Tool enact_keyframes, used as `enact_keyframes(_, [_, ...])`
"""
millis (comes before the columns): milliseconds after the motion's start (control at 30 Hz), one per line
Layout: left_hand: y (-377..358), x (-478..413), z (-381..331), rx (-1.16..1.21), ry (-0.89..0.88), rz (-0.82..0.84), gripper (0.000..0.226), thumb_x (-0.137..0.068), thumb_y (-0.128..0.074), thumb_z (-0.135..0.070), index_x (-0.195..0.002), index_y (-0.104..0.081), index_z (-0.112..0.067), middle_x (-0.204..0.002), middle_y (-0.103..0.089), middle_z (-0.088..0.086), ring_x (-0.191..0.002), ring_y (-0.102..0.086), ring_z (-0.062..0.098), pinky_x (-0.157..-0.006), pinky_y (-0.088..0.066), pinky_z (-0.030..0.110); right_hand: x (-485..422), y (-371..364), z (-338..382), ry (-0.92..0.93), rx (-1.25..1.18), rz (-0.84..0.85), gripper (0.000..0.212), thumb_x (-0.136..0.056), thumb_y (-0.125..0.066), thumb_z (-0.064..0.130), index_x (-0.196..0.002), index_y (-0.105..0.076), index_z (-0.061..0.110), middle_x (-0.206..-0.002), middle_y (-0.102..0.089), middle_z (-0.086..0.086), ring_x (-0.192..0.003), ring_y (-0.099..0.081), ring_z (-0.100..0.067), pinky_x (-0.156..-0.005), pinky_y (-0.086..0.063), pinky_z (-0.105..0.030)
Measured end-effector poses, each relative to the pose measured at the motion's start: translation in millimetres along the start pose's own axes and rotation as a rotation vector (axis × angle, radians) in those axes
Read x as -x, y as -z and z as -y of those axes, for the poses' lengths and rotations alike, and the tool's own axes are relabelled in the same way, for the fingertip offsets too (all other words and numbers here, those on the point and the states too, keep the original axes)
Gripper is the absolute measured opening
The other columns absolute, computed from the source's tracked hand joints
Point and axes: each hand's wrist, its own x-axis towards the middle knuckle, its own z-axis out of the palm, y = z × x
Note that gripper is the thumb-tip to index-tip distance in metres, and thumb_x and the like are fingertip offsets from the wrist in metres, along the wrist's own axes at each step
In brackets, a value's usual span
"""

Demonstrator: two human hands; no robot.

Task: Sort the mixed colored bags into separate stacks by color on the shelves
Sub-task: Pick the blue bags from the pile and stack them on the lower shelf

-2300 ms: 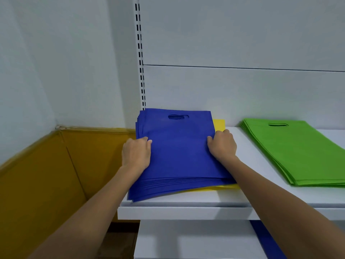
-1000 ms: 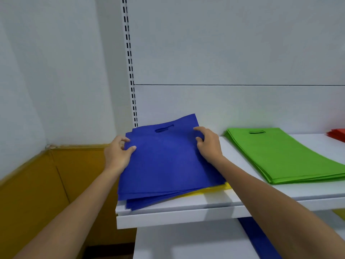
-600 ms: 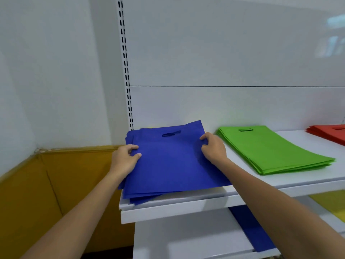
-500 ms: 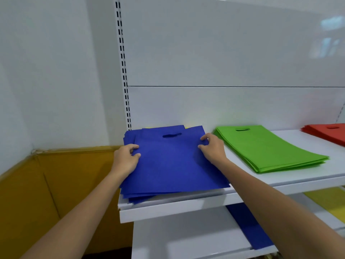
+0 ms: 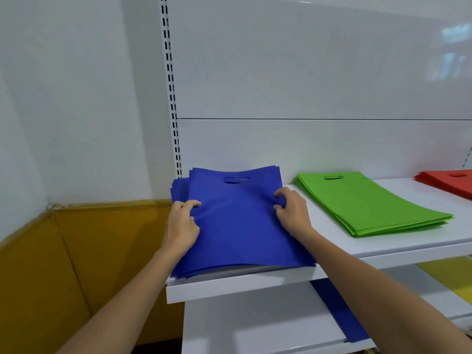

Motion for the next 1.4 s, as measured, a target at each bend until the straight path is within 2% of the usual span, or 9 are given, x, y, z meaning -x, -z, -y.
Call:
enact_keyframes(200, [9,-7,1,0.145,0.099,-0.067,0.034,-0.089,-0.057,-0.002,-0.123,-0.055,-0.007,-0.126,-0.056,0.011,-0.117,-0.052,0.025,-0.096,-0.042,0.030,-6,8,11,0.090,-0.046,-0.082,0.028,-0.086,-0.054,0.000,-0.112,-0.062,0.009,-0.112,-0.064,-0.007,-0.102,-0.056,-0.025,-0.086,-0.038,-0.024])
enact_keyframes(333, [20,-13,-2,0.238,0.171,-0.134,0.033,-0.086,-0.062,-0.007,-0.119,-0.059,-0.007,-0.123,-0.060,0.010,-0.114,-0.055,0.022,-0.095,-0.042,0.028,-12,15,22,0.114,-0.052,-0.056,0.031,-0.088,-0.049,-0.001,-0.113,-0.065,0.009,-0.117,-0.064,-0.006,-0.105,-0.057,-0.022,-0.084,-0.034,-0.014])
enact_keyframes(500, [30,-14,-1,0.160,0.070,-0.155,0.028,-0.089,-0.058,-0.007,-0.117,-0.062,-0.005,-0.121,-0.061,0.010,-0.109,-0.056,0.022,-0.088,-0.040,0.023,-13,13,29,0.192,0.013,-0.084,0.031,-0.092,-0.045,0.002,-0.120,-0.056,0.008,-0.120,-0.054,-0.009,-0.105,-0.053,-0.023,-0.080,-0.032,-0.016])
enact_keyframes(567, [34,-12,-1,0.110,0.014,-0.147,0.032,-0.091,-0.056,-0.007,-0.122,-0.059,-0.004,-0.125,-0.059,0.011,-0.112,-0.055,0.024,-0.094,-0.041,0.027,-13,12,31,0.177,-0.008,-0.088,0.030,-0.093,-0.044,0.003,-0.121,-0.053,0.007,-0.119,-0.051,-0.010,-0.101,-0.052,-0.024,-0.074,-0.029,-0.014])
enact_keyframes(733, [35,-8,-6,0.078,-0.019,-0.008,0.034,-0.090,-0.058,-0.014,-0.124,-0.058,-0.009,-0.122,-0.061,0.011,-0.107,-0.056,0.023,-0.091,-0.043,0.026,-13,21,28,0.125,-0.065,-0.131,0.033,-0.092,-0.045,-0.001,-0.123,-0.055,0.006,-0.119,-0.052,-0.013,-0.105,-0.051,-0.024,-0.077,-0.026,-0.008])
enact_keyframes(867, [24,-13,-20,0.234,0.055,0.021,0.025,-0.085,-0.065,-0.015,-0.110,-0.068,-0.012,-0.114,-0.065,0.003,-0.096,-0.055,0.009,-0.086,-0.042,0.021,-4,45,18,0.103,-0.016,-0.203,0.038,-0.092,-0.045,-0.003,-0.130,-0.051,0.001,-0.121,-0.053,-0.016,-0.109,-0.051,-0.029,-0.083,-0.027,-0.010])
enact_keyframes(967, [7,-14,-53,0.428,0.136,-0.021,0.020,-0.083,-0.067,-0.013,-0.103,-0.071,-0.011,-0.109,-0.069,0.004,-0.106,-0.060,0.015,-0.095,-0.043,0.025,10,76,-2,0.042,0.037,-0.263,0.040,-0.093,-0.045,-0.001,-0.133,-0.049,0.001,-0.122,-0.052,-0.017,-0.111,-0.050,-0.029,-0.088,-0.030,-0.017])
enact_keyframes(1200, [-76,22,-165,0.355,-0.287,0.227,0.030,-0.093,-0.048,-0.004,-0.119,-0.062,-0.006,-0.123,-0.062,0.009,-0.118,-0.053,0.022,-0.098,-0.035,0.022,83,189,-81,-0.252,0.260,-0.385,0.041,-0.095,-0.042,0.007,-0.136,-0.045,0.006,-0.131,-0.050,-0.012,-0.119,-0.048,-0.027,-0.098,-0.036,-0.029])
enact_keyframes(1400, [-155,91,-271,0.407,-0.572,0.479,0.033,-0.091,-0.046,0.003,-0.121,-0.059,0.000,-0.126,-0.059,0.017,-0.119,-0.053,0.028,-0.098,-0.030,0.022,176,301,-132,-0.485,0.392,-0.542,0.040,-0.094,-0.045,0.005,-0.133,-0.049,0.004,-0.130,-0.053,-0.014,-0.121,-0.048,-0.025,-0.100,-0.035,-0.027])
